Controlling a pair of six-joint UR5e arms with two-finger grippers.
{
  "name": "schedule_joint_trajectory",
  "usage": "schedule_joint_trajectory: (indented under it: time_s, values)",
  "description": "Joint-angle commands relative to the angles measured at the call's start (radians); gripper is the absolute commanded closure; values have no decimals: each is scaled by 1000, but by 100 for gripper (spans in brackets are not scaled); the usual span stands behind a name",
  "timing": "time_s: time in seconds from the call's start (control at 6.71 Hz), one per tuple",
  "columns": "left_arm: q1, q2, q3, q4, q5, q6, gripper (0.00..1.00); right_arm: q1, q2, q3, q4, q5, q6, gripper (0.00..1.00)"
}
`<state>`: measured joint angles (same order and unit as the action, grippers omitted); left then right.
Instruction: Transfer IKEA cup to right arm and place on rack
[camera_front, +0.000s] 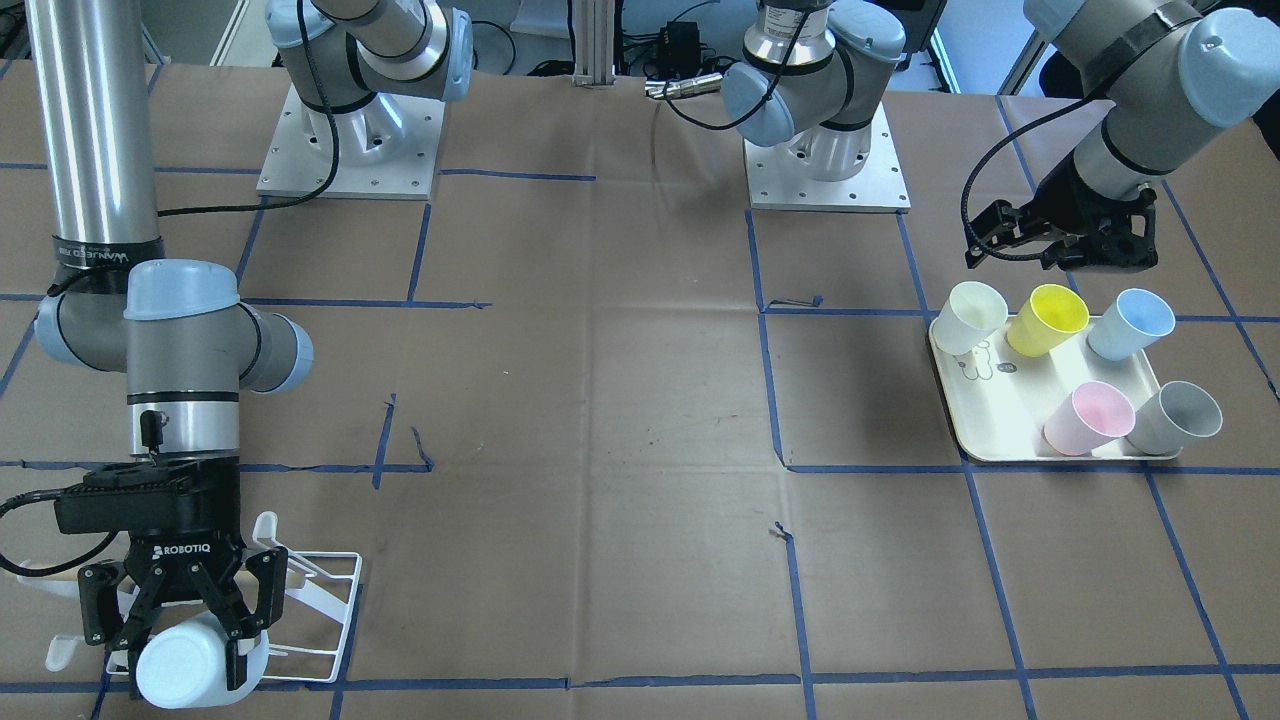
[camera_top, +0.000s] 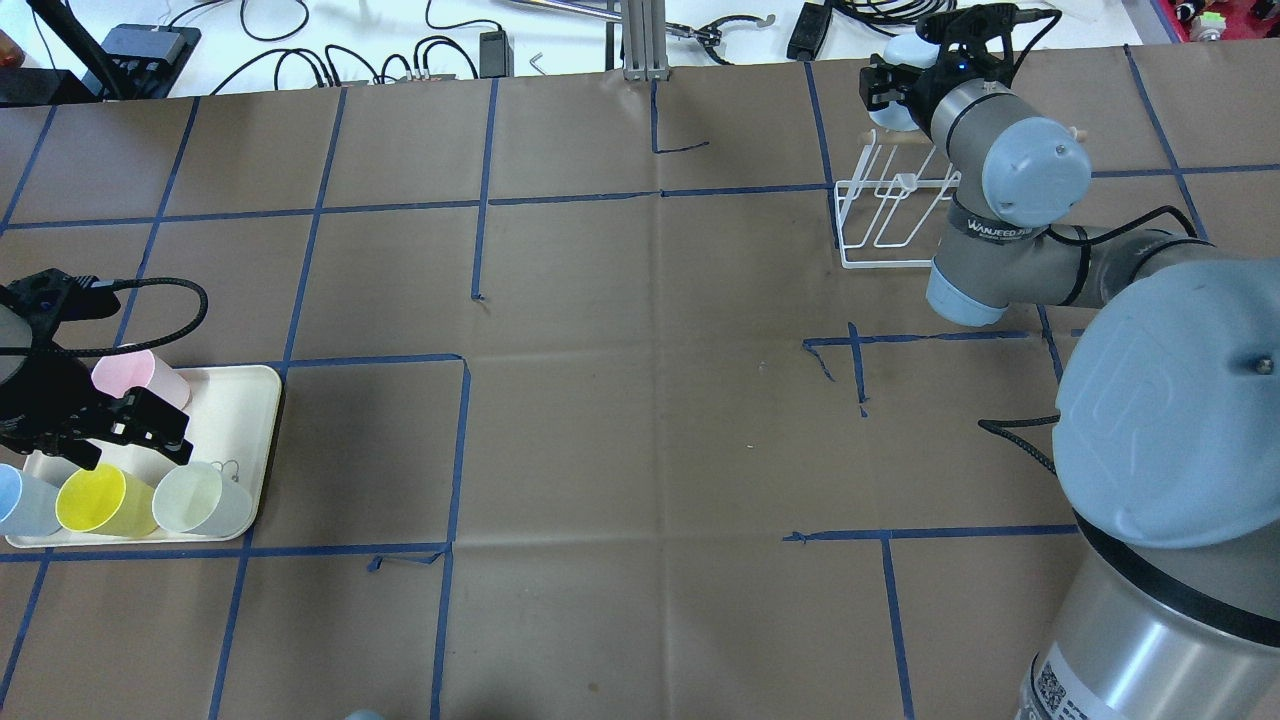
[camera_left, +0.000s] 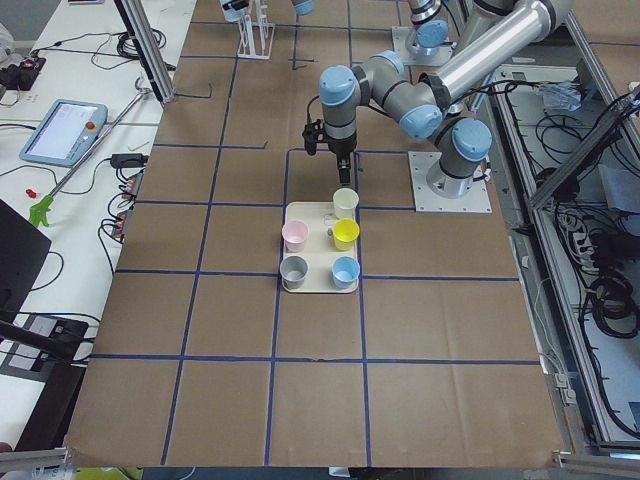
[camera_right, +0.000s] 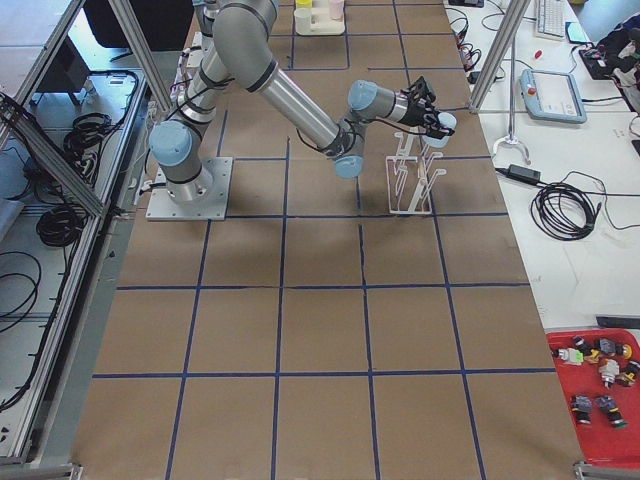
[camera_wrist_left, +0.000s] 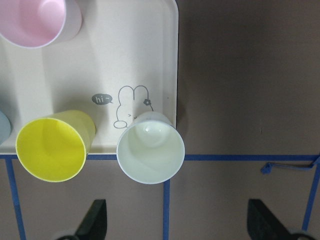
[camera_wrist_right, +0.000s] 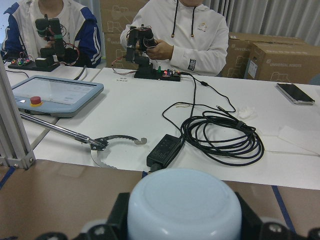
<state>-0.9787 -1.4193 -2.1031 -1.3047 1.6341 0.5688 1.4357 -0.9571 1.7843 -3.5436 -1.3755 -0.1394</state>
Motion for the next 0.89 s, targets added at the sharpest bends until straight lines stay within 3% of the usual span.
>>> schedule_joint_trajectory:
  time_s: [0.0, 0.45, 0.74]
  values:
    - [-1, -30, -116, 164, -7, -16, 1, 0, -6, 4, 9, -5, 7, 0]
    - [-5, -74, -150, 215, -20, -76, 1, 0, -31, 4, 11, -11, 7, 0]
    - [-8, -115, -152, 258, -13, -75, 1, 11, -105, -2, 34, -8, 9, 0]
